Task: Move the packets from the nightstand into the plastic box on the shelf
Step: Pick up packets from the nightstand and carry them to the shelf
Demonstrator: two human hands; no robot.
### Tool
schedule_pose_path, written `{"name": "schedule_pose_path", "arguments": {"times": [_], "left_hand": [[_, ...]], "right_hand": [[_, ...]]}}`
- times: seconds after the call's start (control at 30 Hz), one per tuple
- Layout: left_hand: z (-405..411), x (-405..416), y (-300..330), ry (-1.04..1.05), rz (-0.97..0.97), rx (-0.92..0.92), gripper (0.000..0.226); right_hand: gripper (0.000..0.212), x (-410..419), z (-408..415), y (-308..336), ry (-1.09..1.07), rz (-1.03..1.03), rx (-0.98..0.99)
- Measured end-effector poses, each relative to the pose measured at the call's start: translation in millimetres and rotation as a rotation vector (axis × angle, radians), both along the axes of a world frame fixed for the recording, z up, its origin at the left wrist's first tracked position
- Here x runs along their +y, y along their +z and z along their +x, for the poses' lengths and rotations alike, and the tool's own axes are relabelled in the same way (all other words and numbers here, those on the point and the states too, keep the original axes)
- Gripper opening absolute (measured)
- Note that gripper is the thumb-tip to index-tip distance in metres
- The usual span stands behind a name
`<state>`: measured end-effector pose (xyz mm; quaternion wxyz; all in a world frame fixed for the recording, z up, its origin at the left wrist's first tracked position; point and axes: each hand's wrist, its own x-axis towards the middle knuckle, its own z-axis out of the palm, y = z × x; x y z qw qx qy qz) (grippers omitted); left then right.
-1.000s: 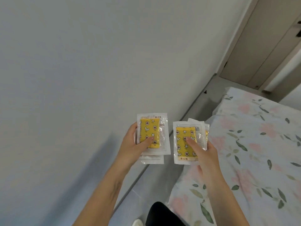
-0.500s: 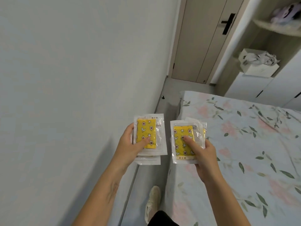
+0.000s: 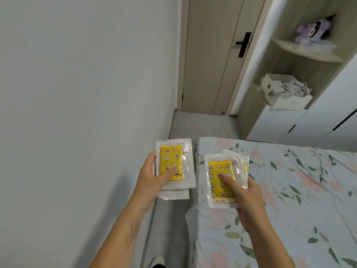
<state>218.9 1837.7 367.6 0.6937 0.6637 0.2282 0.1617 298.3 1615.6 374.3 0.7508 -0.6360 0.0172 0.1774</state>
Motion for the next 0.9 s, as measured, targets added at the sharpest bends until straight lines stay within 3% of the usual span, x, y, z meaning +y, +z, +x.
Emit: {"name": "schedule_pose_path", "arguments": {"times": [0.1,0.23,0.53,0.9], "left_hand": [[62.4,20.8,-7.4,0.021,0.004,0.003,0.036],[152.5,56.9,-18.7,-0.005,-0.008,0.028,0.036],[387.9,155.7,-10.2,-0.077,-0.002,0.029,0.04],[634.0,207.4,-8.7,-0.222,-0.029,0.031,0.042]], "right_hand": [[0.025,20.2,57.5,-7.9,-0.031,0.014,0.016],[0.036,52.8,145.5,-16.7,-0.095,0.011,0.017],[0.027,141.0,369.8,-13.4,-0.185,0.015,-0.005],[0.034,186.6,587.2,-12.2,-0.34,0.024,-0.005]]}}
